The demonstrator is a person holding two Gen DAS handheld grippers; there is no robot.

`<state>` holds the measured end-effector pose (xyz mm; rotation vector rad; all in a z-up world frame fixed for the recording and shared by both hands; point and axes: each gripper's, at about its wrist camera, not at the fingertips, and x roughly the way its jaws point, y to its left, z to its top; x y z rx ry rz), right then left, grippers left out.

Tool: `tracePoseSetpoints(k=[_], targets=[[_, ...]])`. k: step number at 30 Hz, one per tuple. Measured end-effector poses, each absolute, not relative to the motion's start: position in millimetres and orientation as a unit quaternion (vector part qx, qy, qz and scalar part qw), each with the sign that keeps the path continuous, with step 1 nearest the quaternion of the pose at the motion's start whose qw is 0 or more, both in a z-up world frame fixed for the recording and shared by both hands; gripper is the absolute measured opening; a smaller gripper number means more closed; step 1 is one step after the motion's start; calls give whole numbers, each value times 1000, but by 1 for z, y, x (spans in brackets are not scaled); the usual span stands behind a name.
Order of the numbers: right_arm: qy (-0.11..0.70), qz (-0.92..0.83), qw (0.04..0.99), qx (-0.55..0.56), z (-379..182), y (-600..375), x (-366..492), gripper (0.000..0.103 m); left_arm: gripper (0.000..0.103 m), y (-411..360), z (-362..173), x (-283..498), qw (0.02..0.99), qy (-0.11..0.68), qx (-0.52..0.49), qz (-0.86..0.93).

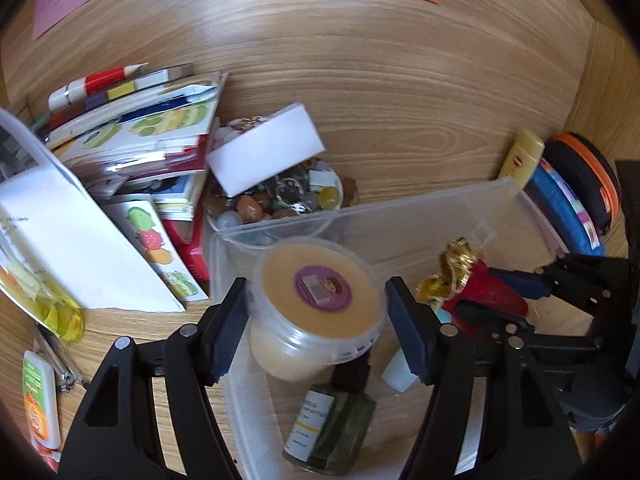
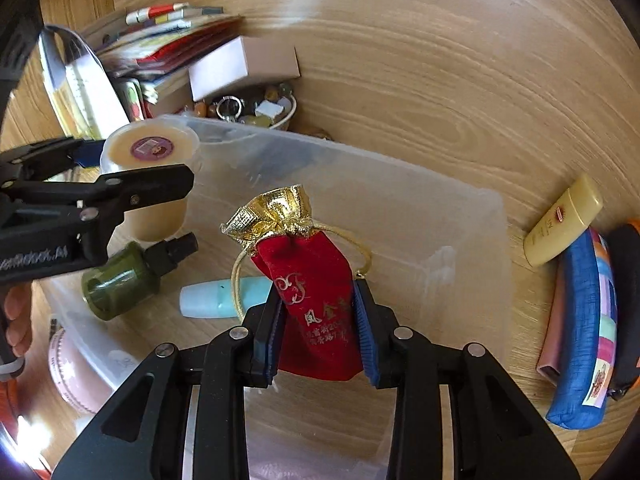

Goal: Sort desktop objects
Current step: 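Open the left tool to release the tub while the right tool releases the pouch into the box, then withdraw both tools from the box and move toward the small dice block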

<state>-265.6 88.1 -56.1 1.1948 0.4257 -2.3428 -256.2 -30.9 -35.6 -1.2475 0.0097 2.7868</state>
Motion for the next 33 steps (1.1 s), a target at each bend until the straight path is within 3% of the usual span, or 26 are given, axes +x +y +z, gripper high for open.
tracePoseSetpoints(k=[6,12,18,25,29,33], targets=[[152,-855,230,440,-57,88,-267,34,67,-43,-30,-251,49,-5,-403,914],[155,-857,224,437,-53,88,-264,51,67,-49,-24,-240,70,-17,-402,913],[143,-859,232,434,-45,94,-255,60,68,-44,-16,-232,71,-17,-395,916],[169,-879,213,393,-24,102,-234,77,75,-44,0,-212,69,-21,-376,924],[175,-889,205,370,-9,104,-222,81,87,-39,7,-201,64,-19,-372,926],[162,-895,209,359,6,115,-204,81,89,-38,18,-184,58,-11,-363,930]])
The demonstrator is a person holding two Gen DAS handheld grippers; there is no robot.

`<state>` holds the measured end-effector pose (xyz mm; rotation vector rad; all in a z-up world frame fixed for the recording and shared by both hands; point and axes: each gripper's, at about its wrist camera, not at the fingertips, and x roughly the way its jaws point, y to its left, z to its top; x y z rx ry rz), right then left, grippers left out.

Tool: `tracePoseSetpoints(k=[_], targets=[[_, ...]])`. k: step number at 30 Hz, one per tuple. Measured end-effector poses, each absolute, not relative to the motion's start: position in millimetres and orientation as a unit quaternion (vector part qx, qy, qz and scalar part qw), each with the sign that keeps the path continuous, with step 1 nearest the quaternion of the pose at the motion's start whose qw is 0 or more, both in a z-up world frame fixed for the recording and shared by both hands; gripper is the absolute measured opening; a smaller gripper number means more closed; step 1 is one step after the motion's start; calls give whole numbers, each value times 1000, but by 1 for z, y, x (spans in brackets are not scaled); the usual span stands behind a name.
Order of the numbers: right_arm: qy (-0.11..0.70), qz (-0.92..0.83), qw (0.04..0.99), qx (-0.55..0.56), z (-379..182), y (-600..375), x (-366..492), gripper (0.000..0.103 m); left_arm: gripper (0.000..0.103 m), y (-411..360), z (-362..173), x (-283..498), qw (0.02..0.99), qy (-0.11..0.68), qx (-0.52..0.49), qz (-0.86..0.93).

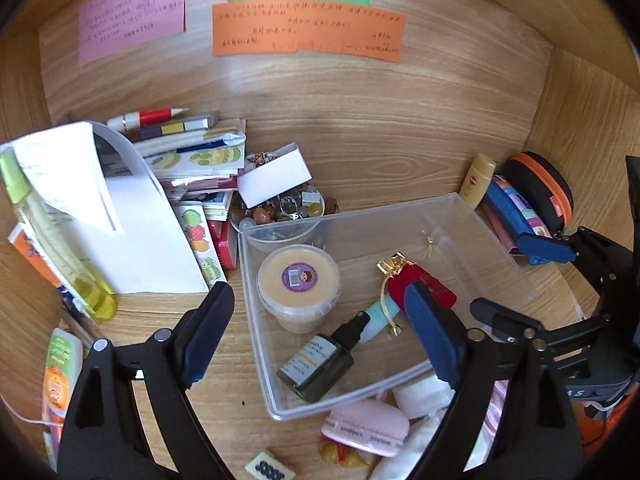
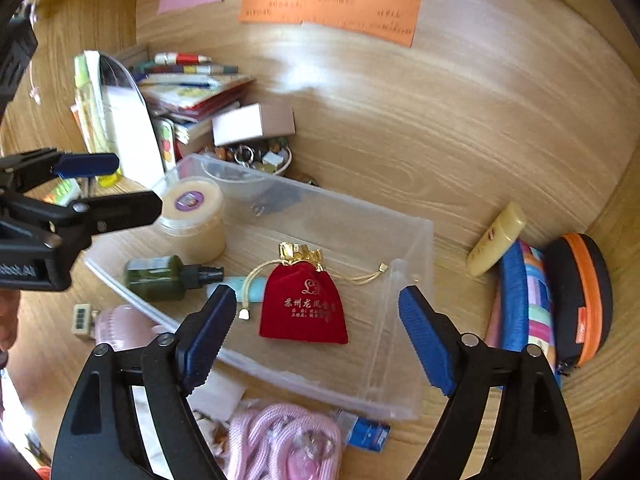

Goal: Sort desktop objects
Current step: 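Withdraw both tools from the box and move toward the small dice block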

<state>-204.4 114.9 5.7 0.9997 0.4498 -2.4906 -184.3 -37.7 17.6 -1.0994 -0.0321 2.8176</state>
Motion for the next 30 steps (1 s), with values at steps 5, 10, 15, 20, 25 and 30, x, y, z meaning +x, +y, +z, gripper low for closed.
tracePoseSetpoints(k=[5,10,15,20,25,30], targets=[[145,-905,210,342,22,121,-183,84,95,-39,33,-160,54,-5,-345,937],[131,-913,206,327,38,130,-164,85,98,-45,45,-133,46,-8,-332,942],[125,-920,201,312,48,141,-142,87,98,-54,47,-109,32,-7,-324,945],[118,-926,191,304,52,153,-124,88,99,-66,43,-89,18,-12,-324,946],[108,-932,178,298,50,170,-109,94,99,-81,29,-77,5,-18,-336,942],[93,-933,164,306,39,186,-101,95,99,-93,9,-71,-4,-33,-359,933]])
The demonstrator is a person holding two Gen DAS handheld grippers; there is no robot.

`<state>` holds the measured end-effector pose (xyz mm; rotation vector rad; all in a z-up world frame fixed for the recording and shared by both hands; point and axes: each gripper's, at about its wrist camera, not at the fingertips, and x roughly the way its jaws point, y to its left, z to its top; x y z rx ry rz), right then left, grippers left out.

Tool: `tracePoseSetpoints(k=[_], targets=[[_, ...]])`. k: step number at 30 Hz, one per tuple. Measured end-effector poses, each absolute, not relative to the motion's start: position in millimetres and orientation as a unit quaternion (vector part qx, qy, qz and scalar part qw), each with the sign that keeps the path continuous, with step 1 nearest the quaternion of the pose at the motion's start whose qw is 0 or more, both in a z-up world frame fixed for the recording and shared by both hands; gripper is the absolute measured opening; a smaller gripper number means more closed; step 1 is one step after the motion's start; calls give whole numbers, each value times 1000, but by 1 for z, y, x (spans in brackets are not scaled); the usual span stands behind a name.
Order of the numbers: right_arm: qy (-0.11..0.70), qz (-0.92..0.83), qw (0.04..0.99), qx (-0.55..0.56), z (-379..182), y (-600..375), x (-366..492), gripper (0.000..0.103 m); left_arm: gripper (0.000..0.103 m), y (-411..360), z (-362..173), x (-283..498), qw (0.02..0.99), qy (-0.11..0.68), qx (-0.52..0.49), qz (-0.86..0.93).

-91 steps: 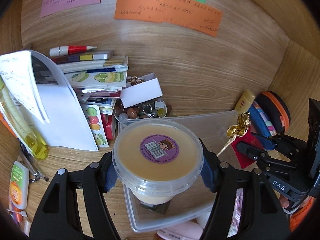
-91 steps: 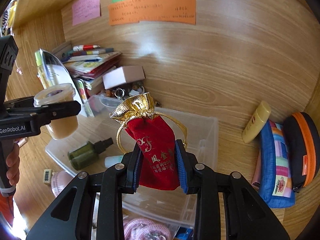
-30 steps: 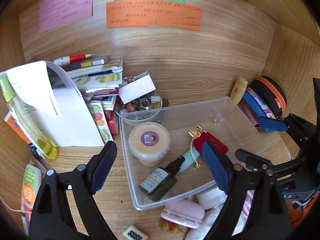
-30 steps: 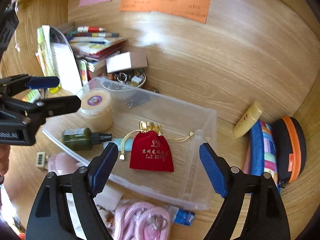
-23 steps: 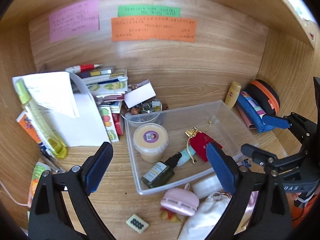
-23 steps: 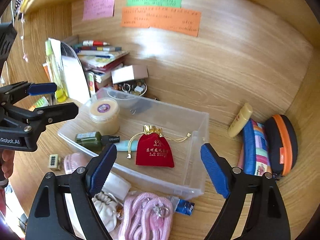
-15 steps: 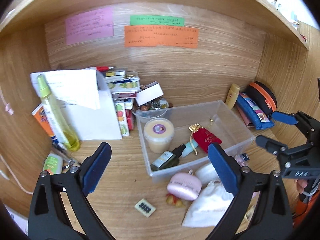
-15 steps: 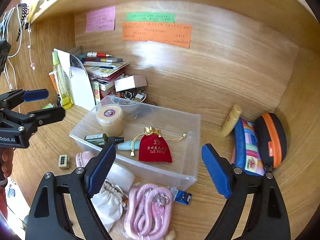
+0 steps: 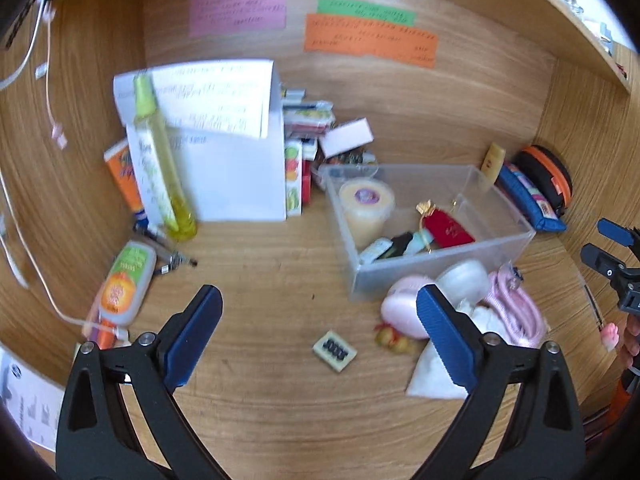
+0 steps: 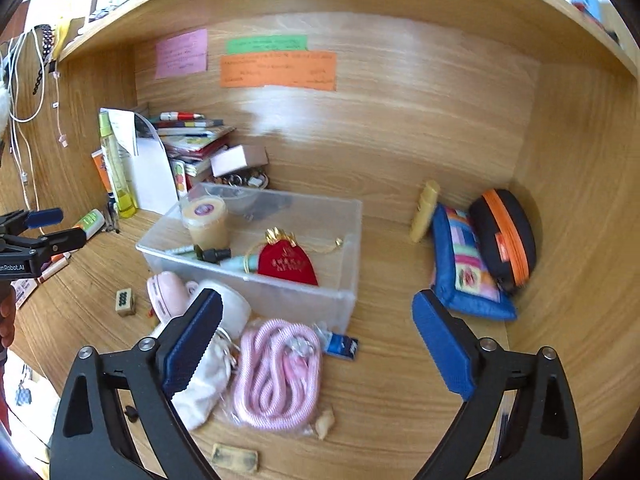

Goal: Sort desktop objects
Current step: 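Withdraw both tools from the box and move toward the small dice block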

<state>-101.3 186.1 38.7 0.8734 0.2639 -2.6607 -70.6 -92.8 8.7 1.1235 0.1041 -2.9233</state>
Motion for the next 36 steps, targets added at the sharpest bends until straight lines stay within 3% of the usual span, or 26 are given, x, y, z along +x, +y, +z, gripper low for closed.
tracePoseSetpoints(k=[14,22,27,33,36], targets=[[85,-924,89,362,-35,232,-89,92,99,-109,-56,-69,19,65,417,-906],[80,-906,109,402,-61,240,-92,61,99,-102,-77,-76,25,50,435,-899],[107,-899,124,405,-70,224,-93,59,99,-96,-82,-80,15,37,440,-897],[131,-889,136,417,-79,215,-97,36,99,-89,-89,-85,24,10,441,-897],[135,-888,139,417,-81,213,-97,32,99,-86,-90,-86,21,0,437,-899]])
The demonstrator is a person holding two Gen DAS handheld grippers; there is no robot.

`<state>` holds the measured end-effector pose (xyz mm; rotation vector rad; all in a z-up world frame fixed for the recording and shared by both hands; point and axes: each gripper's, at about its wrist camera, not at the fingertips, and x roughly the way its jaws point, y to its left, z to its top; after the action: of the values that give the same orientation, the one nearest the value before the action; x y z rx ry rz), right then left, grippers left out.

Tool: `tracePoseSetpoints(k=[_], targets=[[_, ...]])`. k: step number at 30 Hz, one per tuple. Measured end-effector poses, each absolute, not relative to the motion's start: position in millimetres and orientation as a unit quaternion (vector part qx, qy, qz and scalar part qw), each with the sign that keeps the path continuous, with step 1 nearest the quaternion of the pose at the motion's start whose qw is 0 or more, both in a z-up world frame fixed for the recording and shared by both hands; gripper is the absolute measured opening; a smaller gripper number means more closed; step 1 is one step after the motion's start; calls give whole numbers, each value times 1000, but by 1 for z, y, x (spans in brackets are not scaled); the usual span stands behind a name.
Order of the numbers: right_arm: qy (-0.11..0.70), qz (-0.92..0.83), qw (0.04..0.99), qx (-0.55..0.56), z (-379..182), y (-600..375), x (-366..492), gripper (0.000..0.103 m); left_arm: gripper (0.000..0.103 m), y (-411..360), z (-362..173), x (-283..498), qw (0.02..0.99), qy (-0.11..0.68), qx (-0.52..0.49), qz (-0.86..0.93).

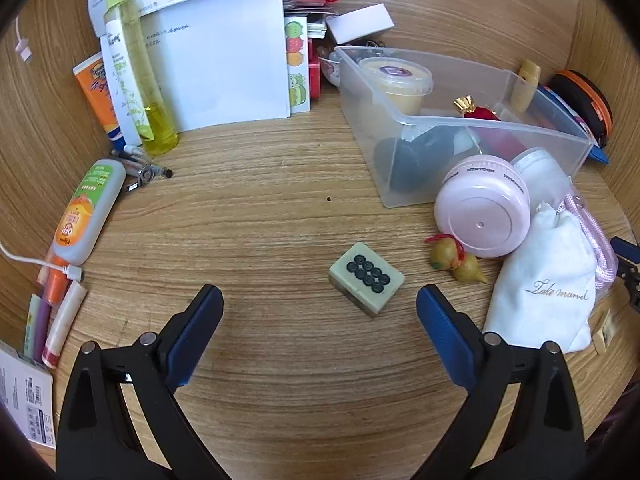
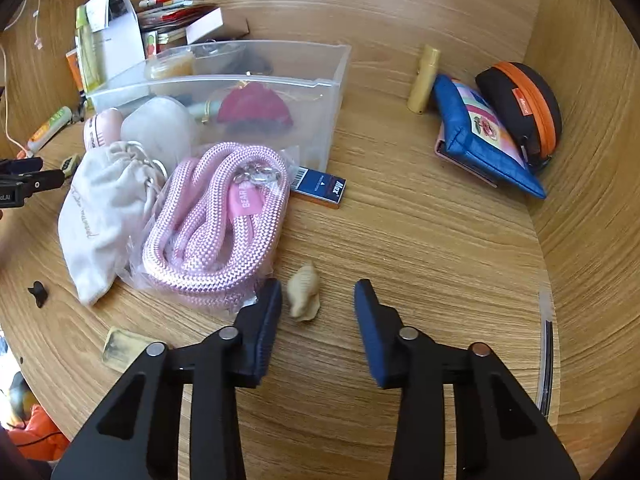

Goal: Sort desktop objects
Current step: 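Withdraw both tools from the box and move toward the small dice block, then grasp the dice block with the left tool while the right tool grasps the small shell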

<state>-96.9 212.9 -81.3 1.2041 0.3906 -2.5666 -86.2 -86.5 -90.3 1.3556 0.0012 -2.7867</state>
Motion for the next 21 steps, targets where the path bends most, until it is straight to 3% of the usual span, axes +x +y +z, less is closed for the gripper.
tracePoseSetpoints(k=[4,7,9,16,21], targets=[[130,-888,148,416,-83,213,-98,23,95,-82,-91,-88,27,-19,430,-902],[129,-887,153,415,-84,211,-97,19,81,-80,-92,-91,32,-29,431,-901],[127,-887,155,416,-84,211,-98,17,78,-81,-94,-93,25,-23,436,-899],[111,-888,150,421,-84,213,-100,17,66,-77,-96,-94,22,-28,429,-902],[101,-887,147,426,-83,218,-102,17,44,-74,-97,-92,15,-32,423,-906]])
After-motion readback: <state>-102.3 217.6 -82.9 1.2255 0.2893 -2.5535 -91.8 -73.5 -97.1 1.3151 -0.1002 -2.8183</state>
